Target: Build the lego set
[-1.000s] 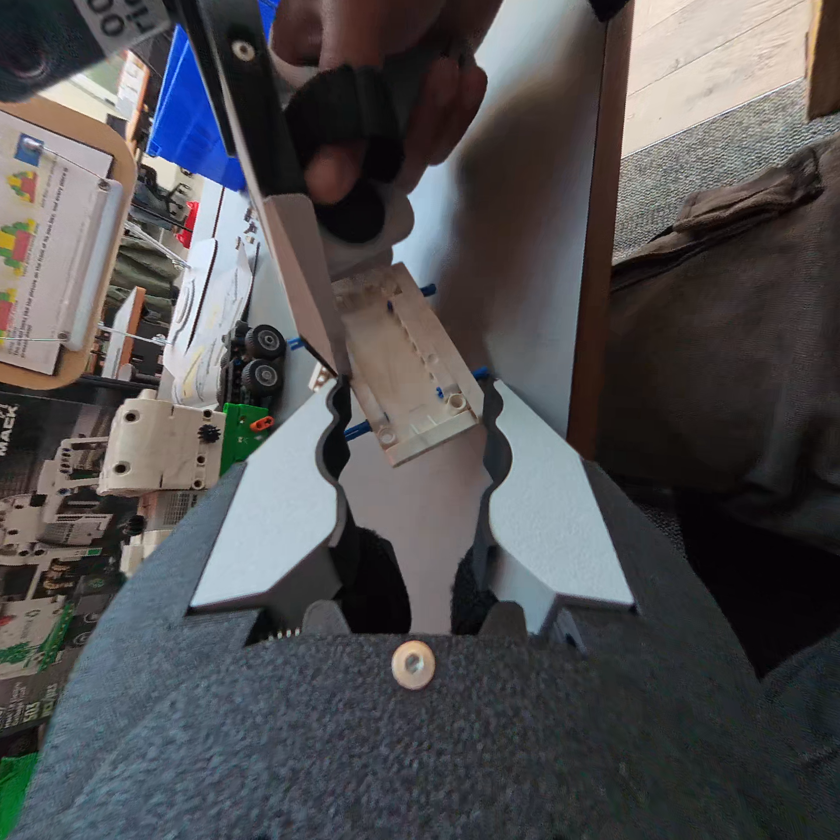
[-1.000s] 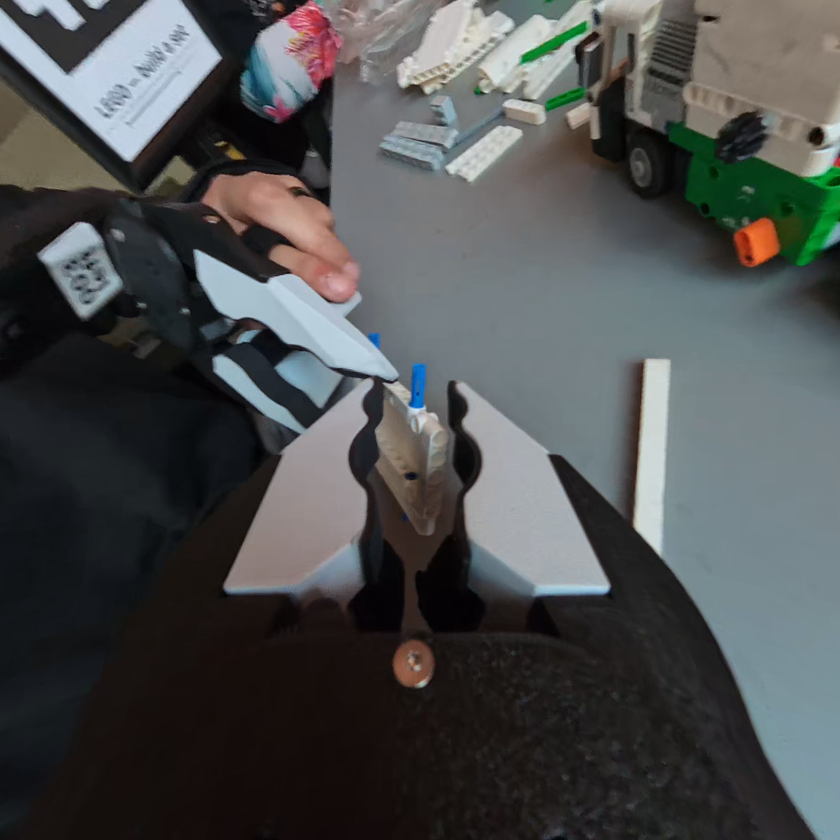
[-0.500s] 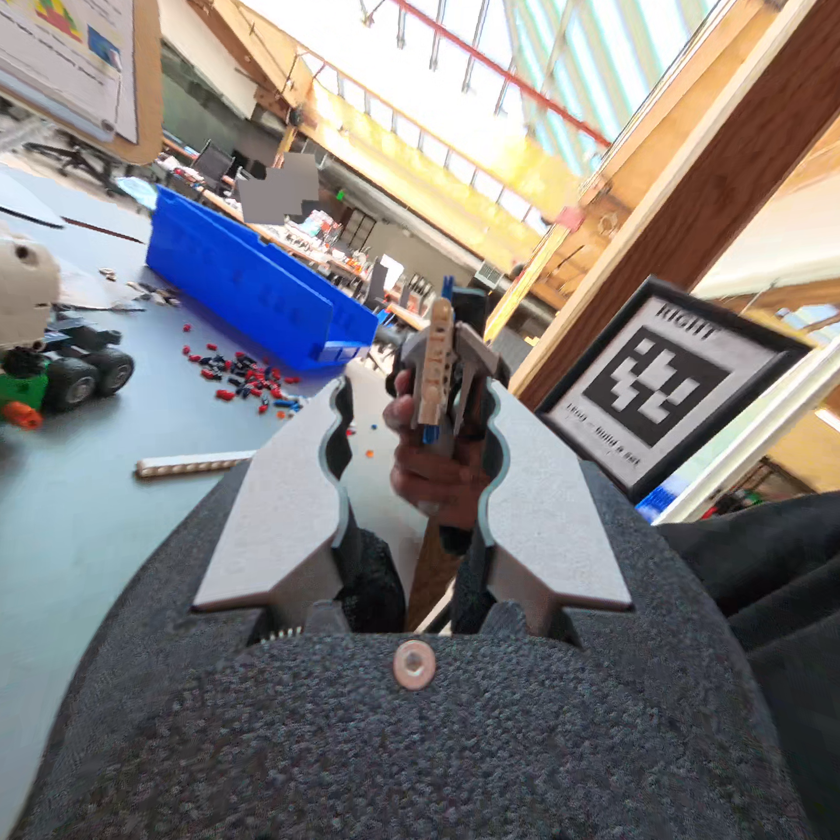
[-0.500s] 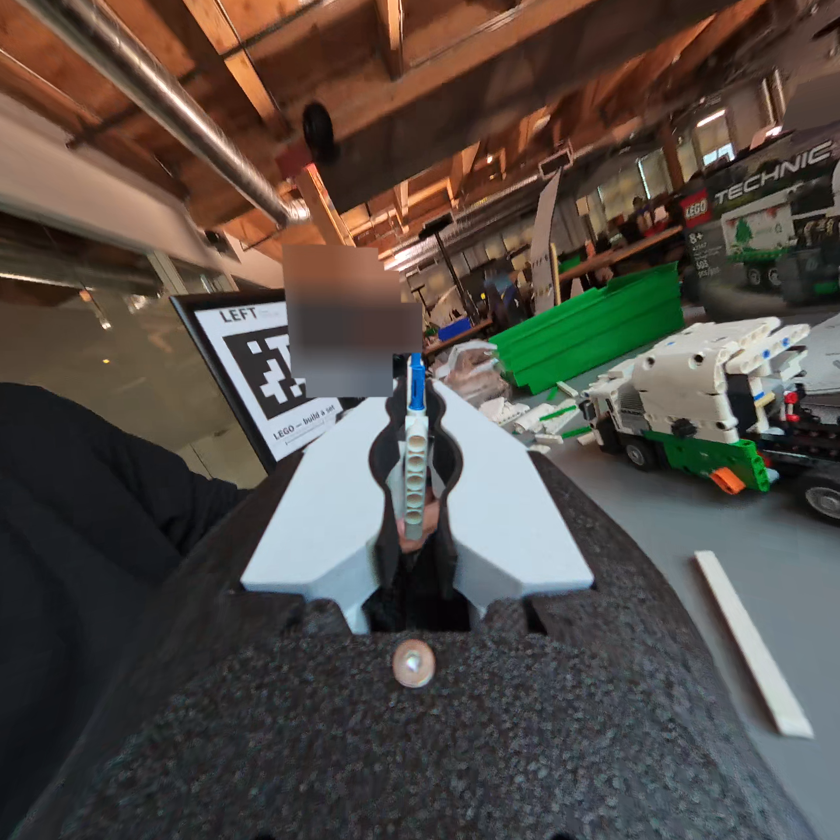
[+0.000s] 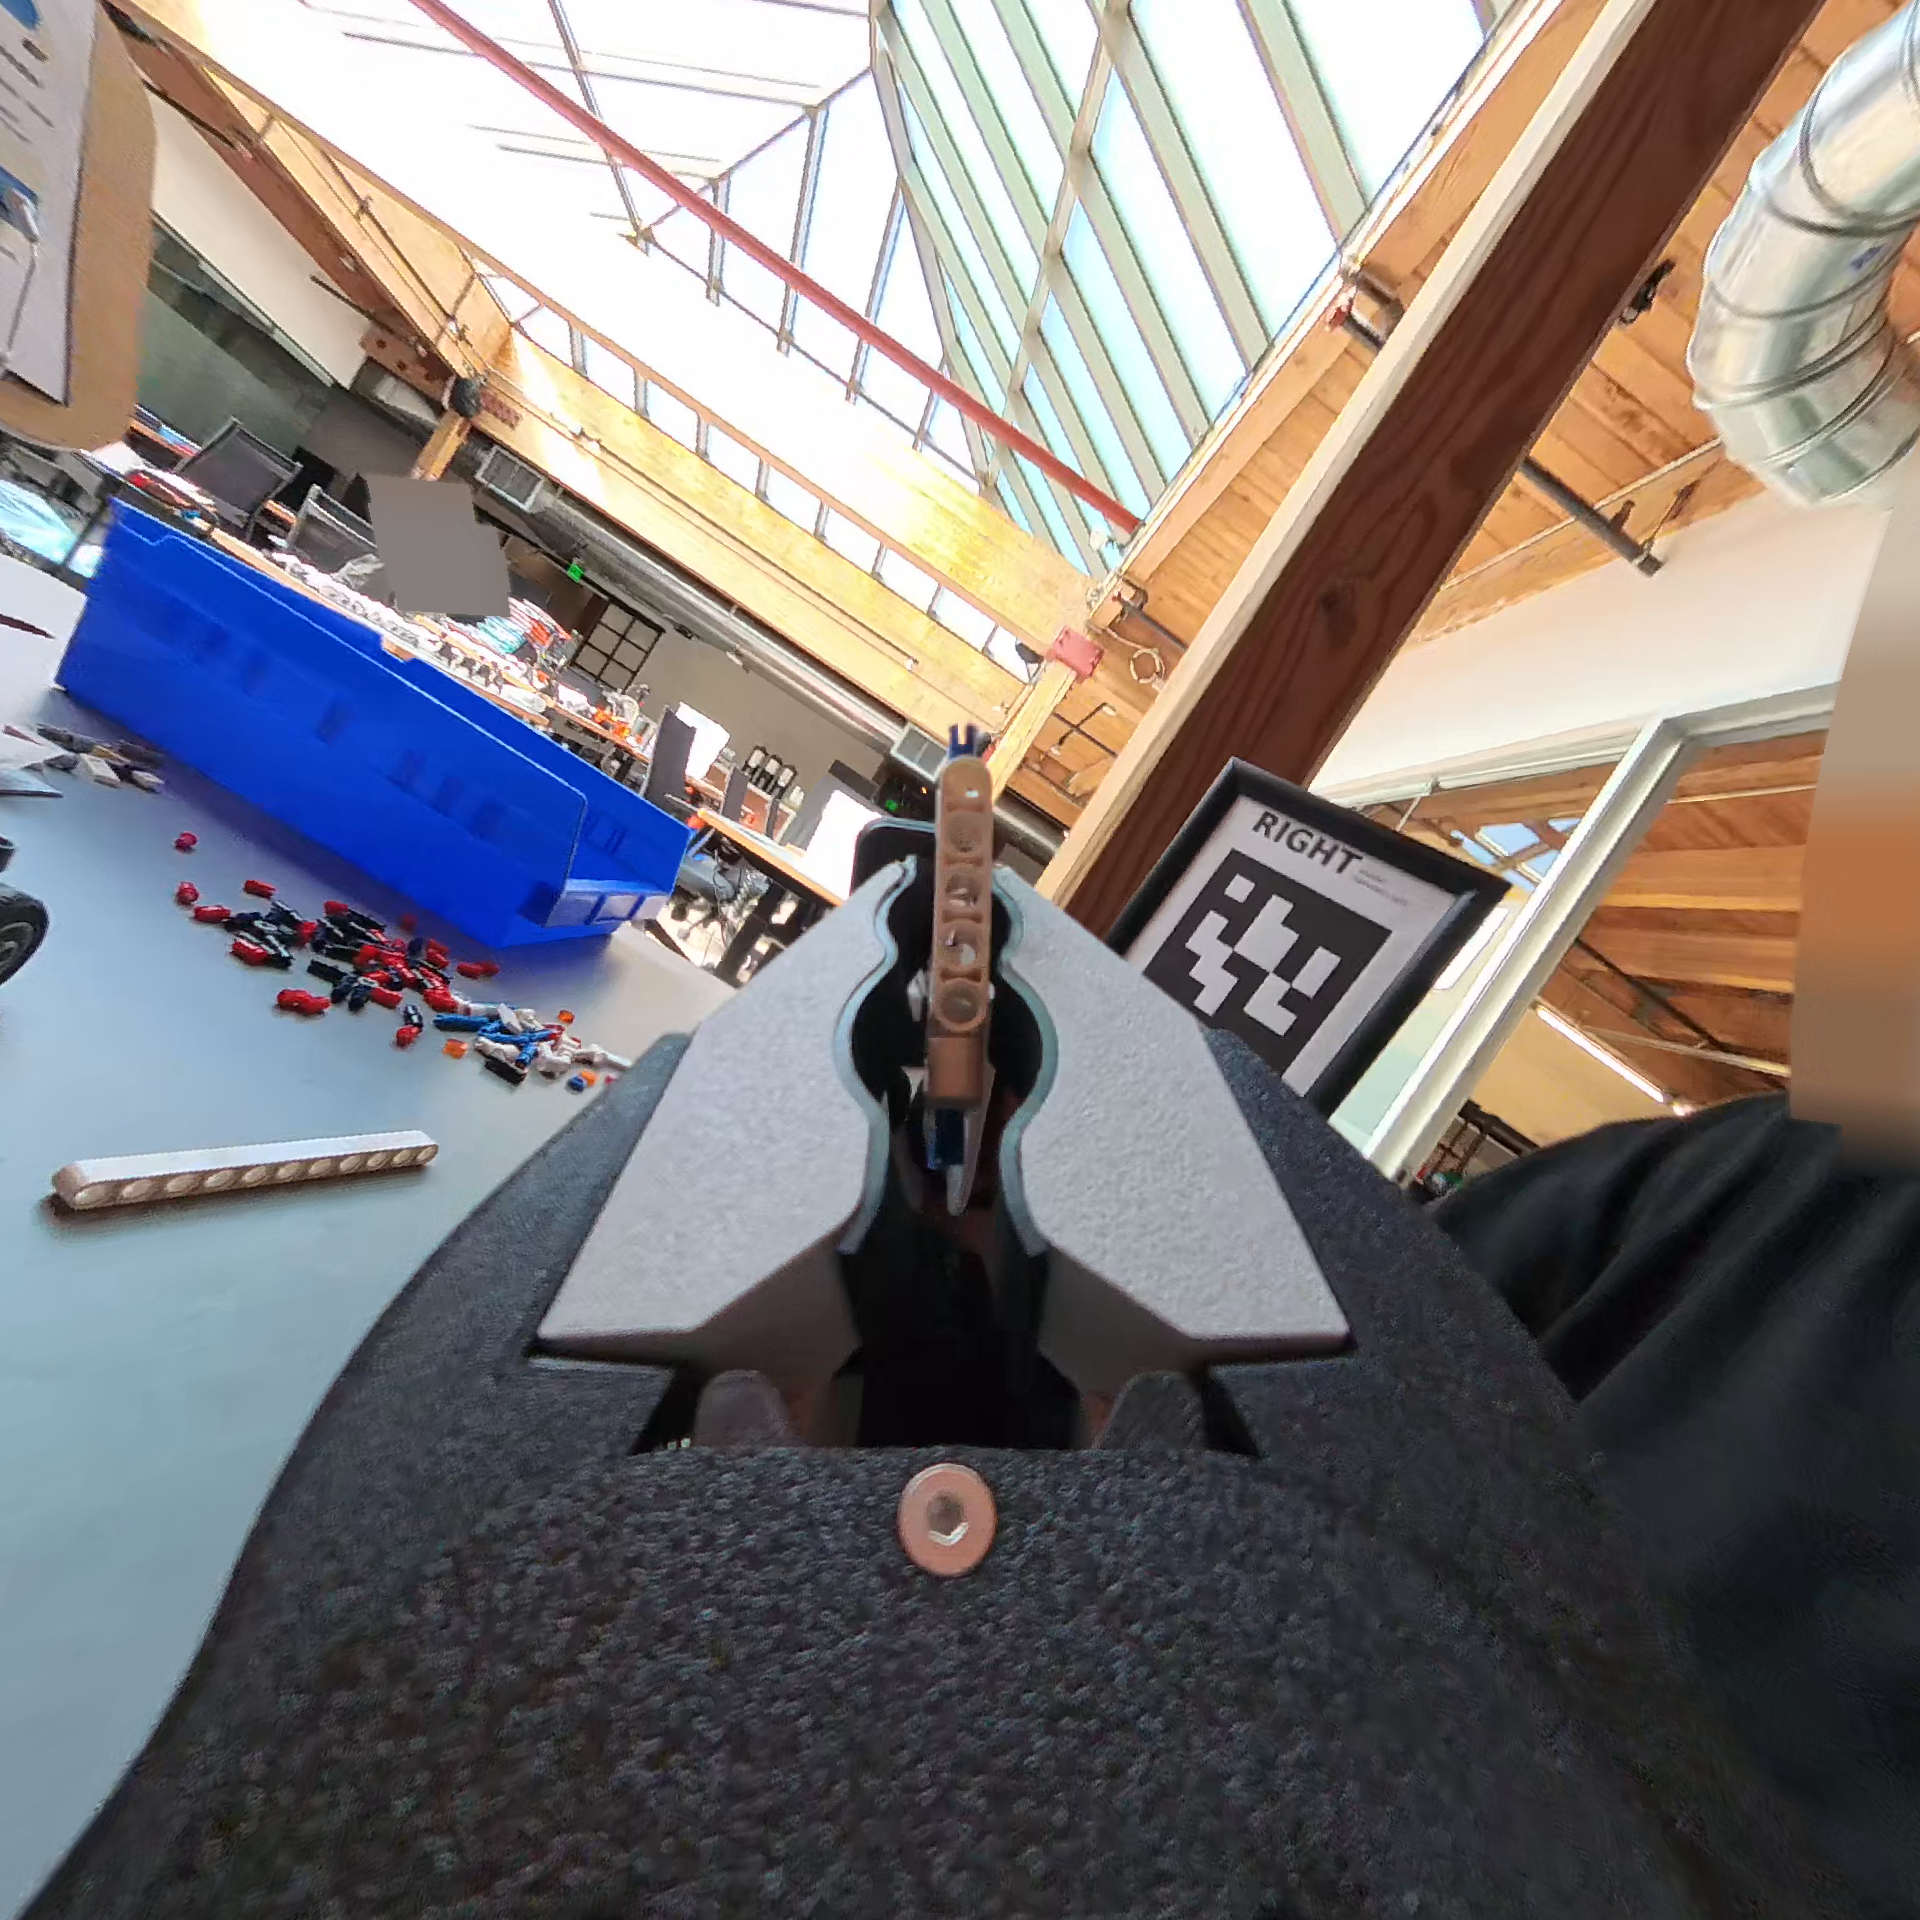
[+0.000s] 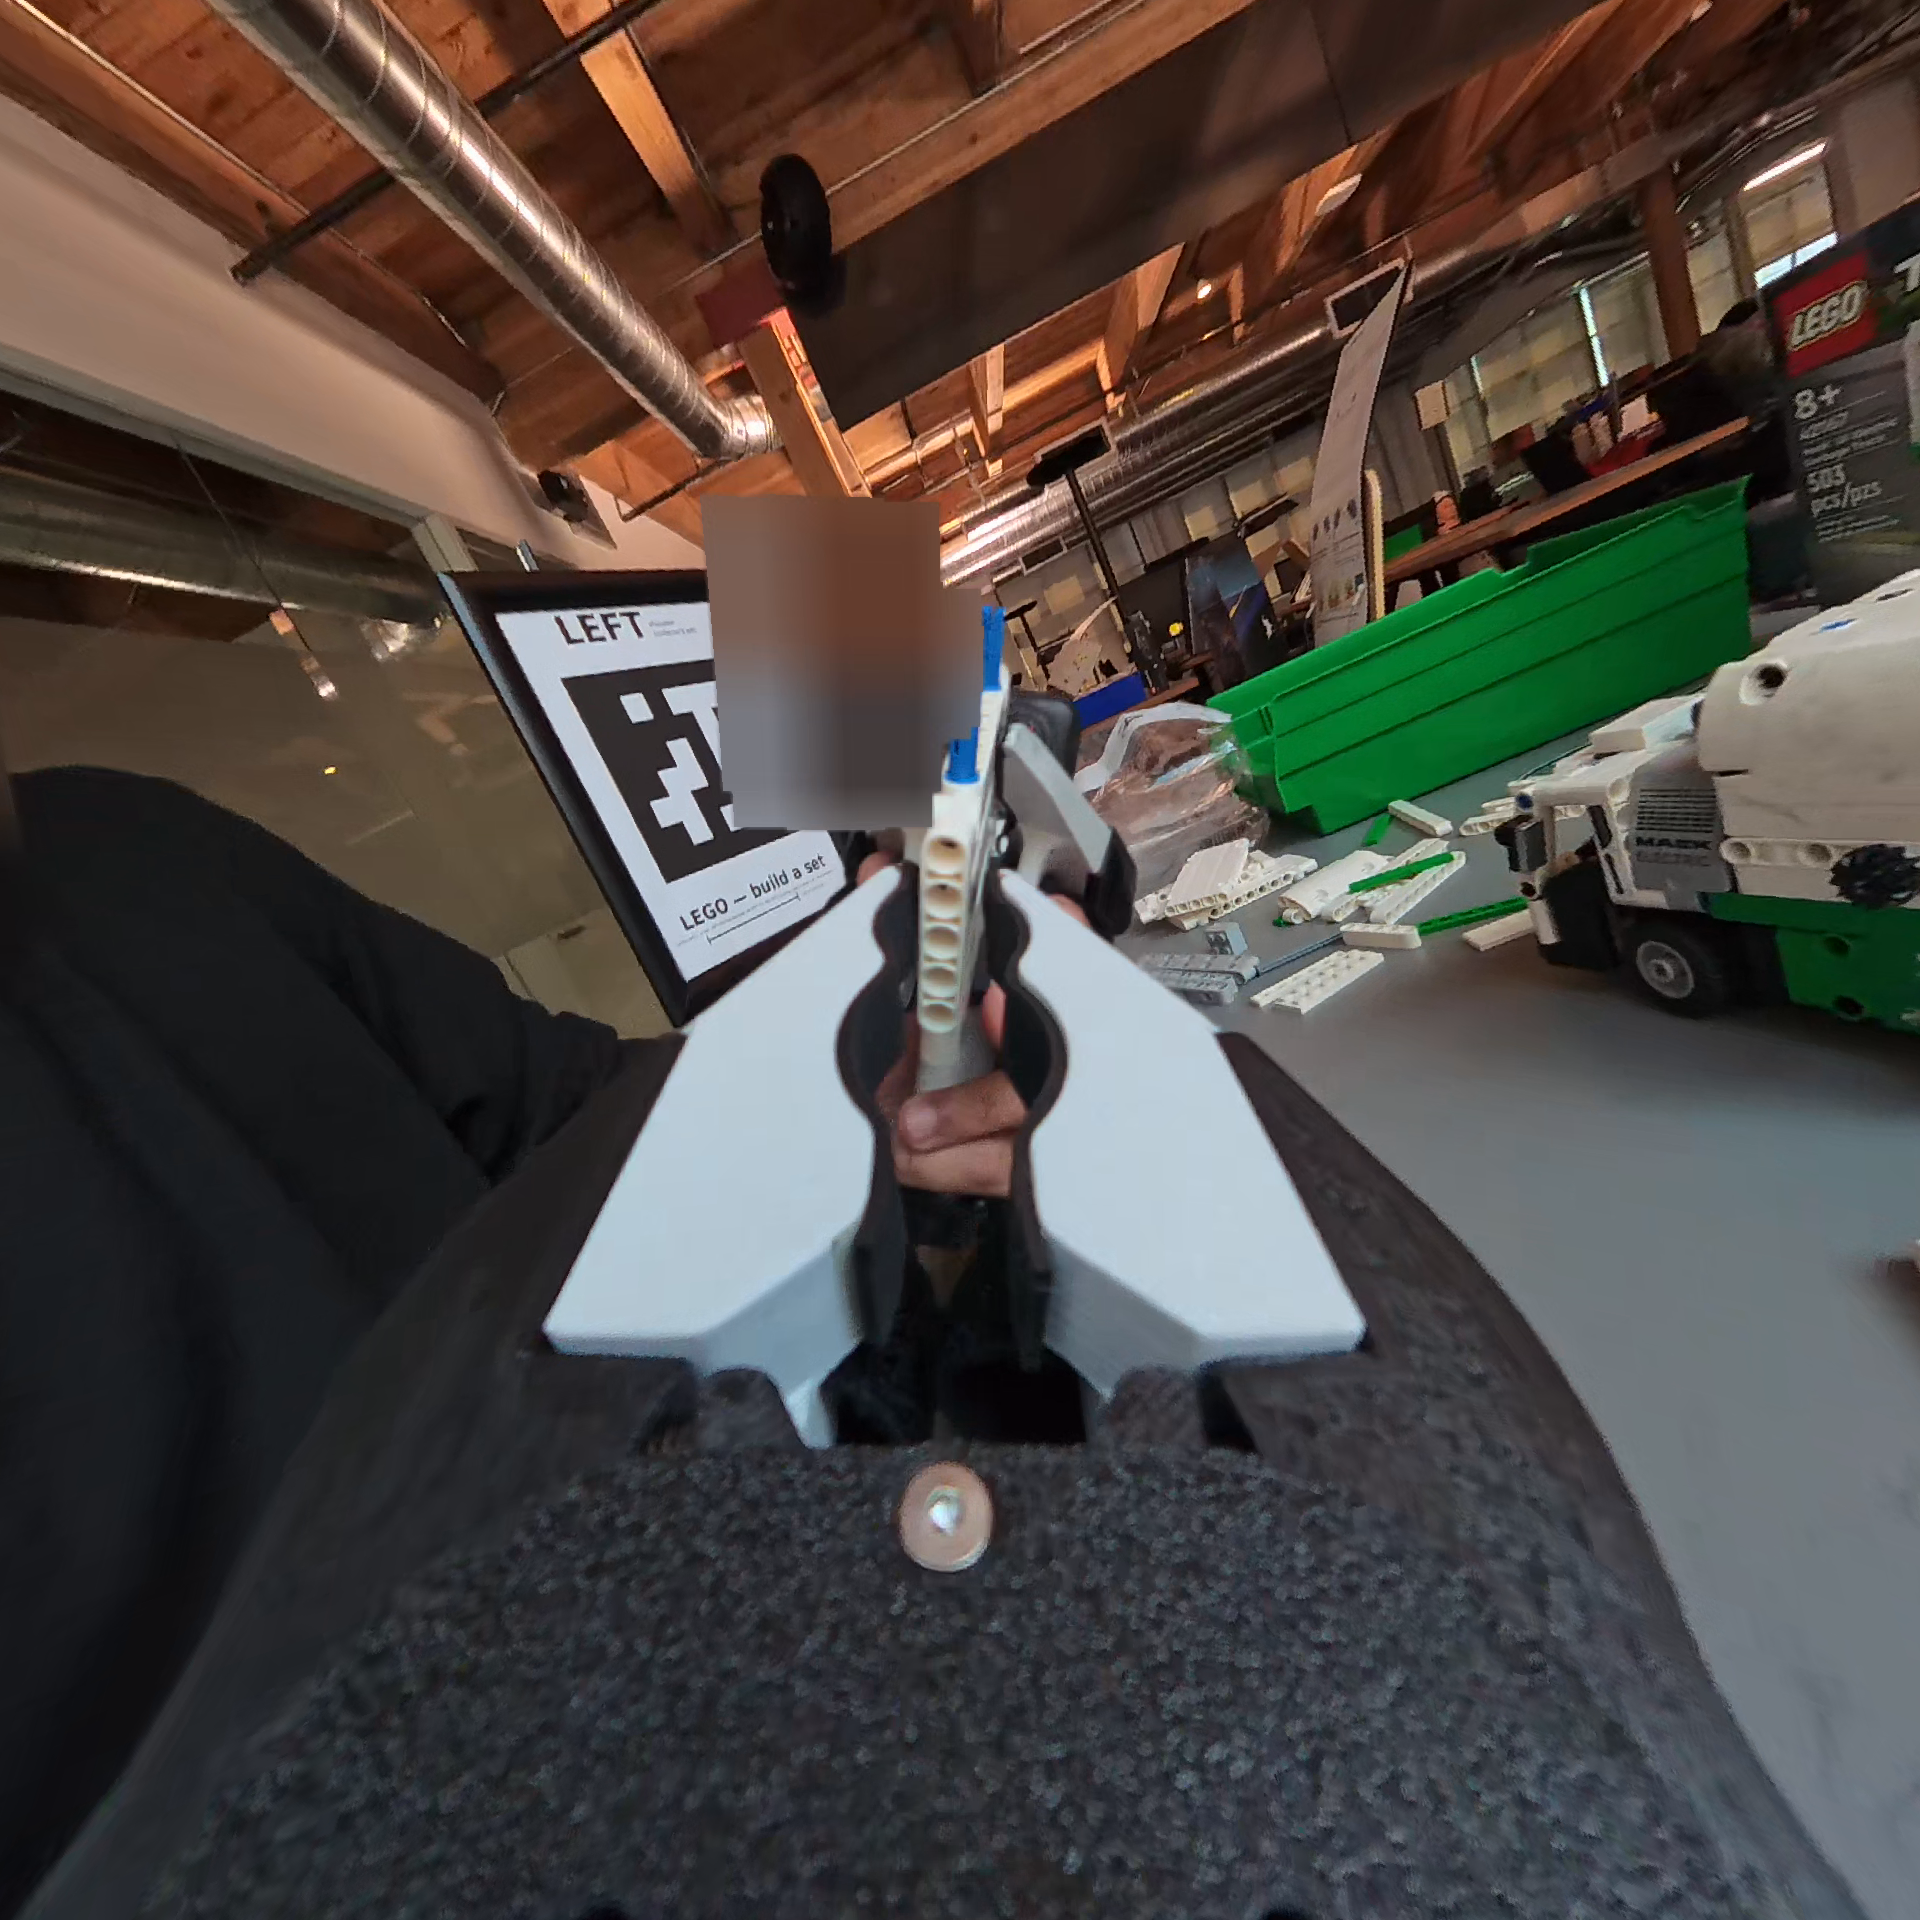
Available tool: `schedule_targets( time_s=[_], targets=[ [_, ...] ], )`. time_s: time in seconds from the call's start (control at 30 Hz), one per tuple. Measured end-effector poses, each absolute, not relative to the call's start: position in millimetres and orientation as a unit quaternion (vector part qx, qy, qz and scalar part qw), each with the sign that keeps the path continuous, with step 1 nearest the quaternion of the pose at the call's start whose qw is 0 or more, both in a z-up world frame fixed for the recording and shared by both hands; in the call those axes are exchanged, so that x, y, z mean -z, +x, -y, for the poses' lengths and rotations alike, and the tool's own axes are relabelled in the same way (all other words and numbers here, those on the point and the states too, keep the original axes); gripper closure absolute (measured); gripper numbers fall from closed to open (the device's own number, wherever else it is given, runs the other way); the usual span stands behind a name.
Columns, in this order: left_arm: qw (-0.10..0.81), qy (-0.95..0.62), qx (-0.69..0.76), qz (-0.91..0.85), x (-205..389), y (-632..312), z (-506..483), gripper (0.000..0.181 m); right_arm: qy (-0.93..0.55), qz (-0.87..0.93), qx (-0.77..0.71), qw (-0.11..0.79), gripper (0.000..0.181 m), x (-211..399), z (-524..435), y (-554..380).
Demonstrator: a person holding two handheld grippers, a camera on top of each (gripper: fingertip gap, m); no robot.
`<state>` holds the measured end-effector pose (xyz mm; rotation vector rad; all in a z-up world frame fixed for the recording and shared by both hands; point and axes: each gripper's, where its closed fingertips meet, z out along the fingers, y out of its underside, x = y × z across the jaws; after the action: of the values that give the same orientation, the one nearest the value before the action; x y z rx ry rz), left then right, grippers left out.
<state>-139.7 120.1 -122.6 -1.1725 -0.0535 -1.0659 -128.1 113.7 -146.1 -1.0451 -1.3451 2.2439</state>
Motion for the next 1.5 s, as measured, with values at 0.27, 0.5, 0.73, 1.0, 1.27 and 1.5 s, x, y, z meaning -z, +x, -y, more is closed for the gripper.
schedule_targets(
  time_s=[0.27, 0.5, 0.73, 1.0, 1.27, 1.5],
  targets=[
    [0.689, -0.525, 0.5, -0.001, 124.9, -140.8, -122.8, 0.175, -0.421, 0.507, -0.728, 0.188, 0.175, 165.5, -100.6, -140.9],
    [0.655, -0.596, 0.461, -0.055, 128.7, -161.7, -124.4, 0.175, -0.456, 0.581, -0.638, 0.217, 0.163, 178.3, -140.8, -134.1],
    [0.603, -0.687, 0.403, -0.055, 177.6, -182.8, -138.4, 0.175, -0.517, 0.749, -0.349, 0.224, 0.161, 252.8, -230.3, -159.9],
    [0.611, -0.678, 0.407, -0.035, 176.0, -192.6, -143.2, 0.175, -0.5, 0.801, -0.273, 0.187, 0.171, 280.9, -240.7, -171.6],
    [0.612, -0.676, 0.409, -0.026, 175.9, -195.5, -144.0, 0.175, -0.514, 0.795, -0.283, 0.155, 0.175, 283.0, -203.9, -153.8],
    [0.614, -0.678, 0.404, -0.023, 176.2, -196.3, -144.4, 0.175, -0.551, 0.742, -0.362, 0.124, 0.174, 283.8, -143.0, -127.9]
  ],
)
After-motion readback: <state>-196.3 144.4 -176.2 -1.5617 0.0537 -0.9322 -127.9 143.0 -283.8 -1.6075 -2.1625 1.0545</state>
